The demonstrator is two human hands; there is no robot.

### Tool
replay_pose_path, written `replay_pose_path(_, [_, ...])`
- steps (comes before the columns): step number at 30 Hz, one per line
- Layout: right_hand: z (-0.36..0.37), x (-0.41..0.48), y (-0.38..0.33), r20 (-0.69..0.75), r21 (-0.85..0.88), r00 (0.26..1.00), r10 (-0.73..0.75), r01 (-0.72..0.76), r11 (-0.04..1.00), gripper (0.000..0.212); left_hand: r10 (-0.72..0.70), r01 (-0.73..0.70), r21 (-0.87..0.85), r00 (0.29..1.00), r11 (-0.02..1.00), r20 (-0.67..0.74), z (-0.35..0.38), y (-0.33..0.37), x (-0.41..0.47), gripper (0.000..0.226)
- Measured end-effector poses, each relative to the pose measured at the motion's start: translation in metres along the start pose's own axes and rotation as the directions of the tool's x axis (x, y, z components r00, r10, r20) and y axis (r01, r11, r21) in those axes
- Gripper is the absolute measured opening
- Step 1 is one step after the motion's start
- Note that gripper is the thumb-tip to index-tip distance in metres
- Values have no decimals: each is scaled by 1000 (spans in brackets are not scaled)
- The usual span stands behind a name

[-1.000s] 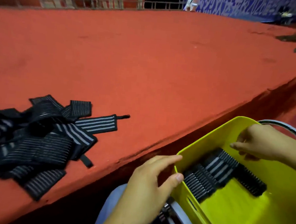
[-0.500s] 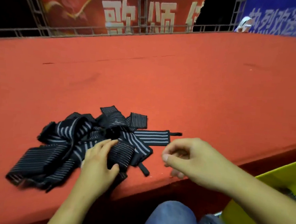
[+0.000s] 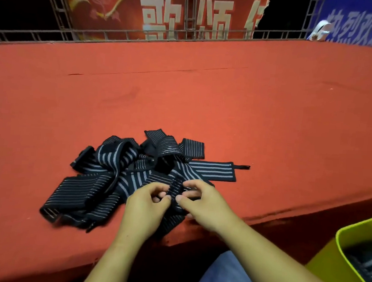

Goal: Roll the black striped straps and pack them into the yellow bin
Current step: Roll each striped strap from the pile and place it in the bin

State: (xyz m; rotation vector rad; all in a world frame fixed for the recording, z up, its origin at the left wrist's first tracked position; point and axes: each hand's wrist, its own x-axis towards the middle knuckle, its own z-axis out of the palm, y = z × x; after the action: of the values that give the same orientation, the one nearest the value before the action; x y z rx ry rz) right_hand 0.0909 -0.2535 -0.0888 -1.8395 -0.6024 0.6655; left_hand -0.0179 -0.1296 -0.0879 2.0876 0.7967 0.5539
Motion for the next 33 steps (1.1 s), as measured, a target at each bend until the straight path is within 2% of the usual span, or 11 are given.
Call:
replay_pose_path(4, [7, -6, -2, 13, 210, 1000, 21, -24, 977, 18, 151, -148, -44, 986, 988, 69, 0, 12, -11, 19])
replay_pose_path(7, [8, -8, 0, -16, 290, 1000, 16, -10, 957, 15, 220, -216, -44, 970, 975, 99, 4, 11, -16, 23])
replay_pose_path(11, [5, -17, 0, 25, 436, 998, 63, -67, 897, 33, 254, -248, -77, 964, 966, 84, 4, 9, -17, 29])
replay_pose_path(15, [3, -24, 3, 118, 462, 992, 45, -95, 882, 39, 296, -296, -8, 953, 955, 57, 11, 9, -20, 49])
replay_pose_path(17, [0, -27, 2, 145, 483, 989, 34, -100, 870, 41, 298, -298, 1, 954, 955, 44, 12, 8, -20, 52])
replay_pose_path(20, [-4, -31, 2, 161, 474, 987, 21, -96, 875, 44, 317, -318, 16, 948, 948, 25, 10, 6, -22, 45])
replay_pose_path(24, [-2, -33, 7, 111, 444, 993, 43, -88, 892, 42, 375, -369, 74, 924, 926, -73, 5, 7, -23, 23])
replay_pose_path(26, [-4, -33, 10, 52, 442, 997, 50, -68, 895, 39, 348, -342, 65, 927, 937, -138, 0, 5, -21, 19])
replay_pose_path(29, [-15, -33, 14, -81, 502, 995, 63, -14, 865, 37, 212, -227, -41, 950, 973, -227, -14, -2, -18, 23])
replay_pose_path(33, [-27, -32, 18, -234, 443, 972, 17, 90, 892, 43, 77, -100, -130, 982, 986, -173, -30, -18, -9, 32])
